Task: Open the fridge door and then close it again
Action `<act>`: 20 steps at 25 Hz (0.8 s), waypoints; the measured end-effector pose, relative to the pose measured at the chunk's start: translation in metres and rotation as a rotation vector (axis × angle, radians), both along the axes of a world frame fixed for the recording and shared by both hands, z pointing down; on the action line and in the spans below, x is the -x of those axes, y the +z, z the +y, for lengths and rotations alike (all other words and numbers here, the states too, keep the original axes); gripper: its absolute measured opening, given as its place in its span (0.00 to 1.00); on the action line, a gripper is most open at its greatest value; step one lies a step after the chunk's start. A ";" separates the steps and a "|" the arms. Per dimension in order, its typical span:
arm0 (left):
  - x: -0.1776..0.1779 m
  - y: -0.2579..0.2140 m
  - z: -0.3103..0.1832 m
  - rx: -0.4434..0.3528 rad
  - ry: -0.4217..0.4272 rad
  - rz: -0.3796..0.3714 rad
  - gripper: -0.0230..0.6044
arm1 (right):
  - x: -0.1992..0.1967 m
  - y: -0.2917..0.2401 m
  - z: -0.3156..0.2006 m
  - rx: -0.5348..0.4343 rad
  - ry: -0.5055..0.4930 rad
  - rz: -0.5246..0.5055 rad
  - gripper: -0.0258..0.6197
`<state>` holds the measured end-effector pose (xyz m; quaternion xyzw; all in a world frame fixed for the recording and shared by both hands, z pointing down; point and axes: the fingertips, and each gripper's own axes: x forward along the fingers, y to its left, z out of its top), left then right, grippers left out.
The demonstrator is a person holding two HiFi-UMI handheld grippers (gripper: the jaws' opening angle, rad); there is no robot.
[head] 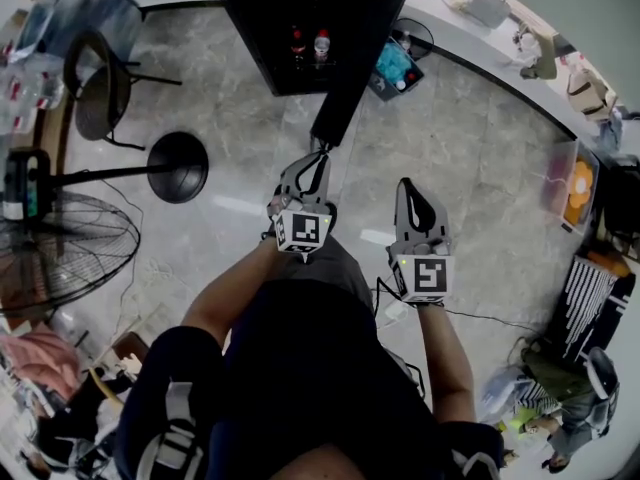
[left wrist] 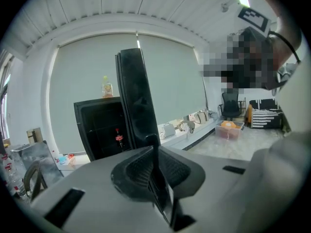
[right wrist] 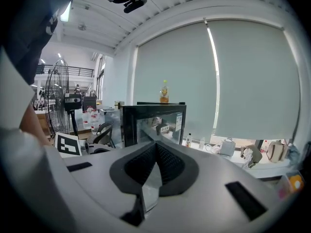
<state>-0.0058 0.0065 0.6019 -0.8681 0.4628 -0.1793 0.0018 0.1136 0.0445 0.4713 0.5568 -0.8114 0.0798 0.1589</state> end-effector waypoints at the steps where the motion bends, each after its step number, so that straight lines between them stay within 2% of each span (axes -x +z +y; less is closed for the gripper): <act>1: 0.003 -0.001 0.001 0.003 -0.002 0.008 0.11 | 0.002 -0.001 -0.001 -0.006 -0.003 -0.002 0.07; 11: 0.025 -0.014 0.009 0.005 0.005 0.035 0.08 | 0.011 -0.003 -0.004 -0.010 -0.025 -0.009 0.08; 16: 0.044 -0.019 0.007 0.007 -0.014 0.053 0.07 | 0.021 -0.008 -0.013 -0.027 -0.062 -0.019 0.22; 18: 0.052 -0.022 0.007 0.007 -0.021 0.061 0.07 | 0.026 -0.013 -0.016 -0.035 -0.074 -0.046 0.33; 20: 0.058 -0.027 0.008 0.010 -0.026 0.068 0.07 | 0.029 -0.019 -0.019 -0.043 -0.081 -0.060 0.37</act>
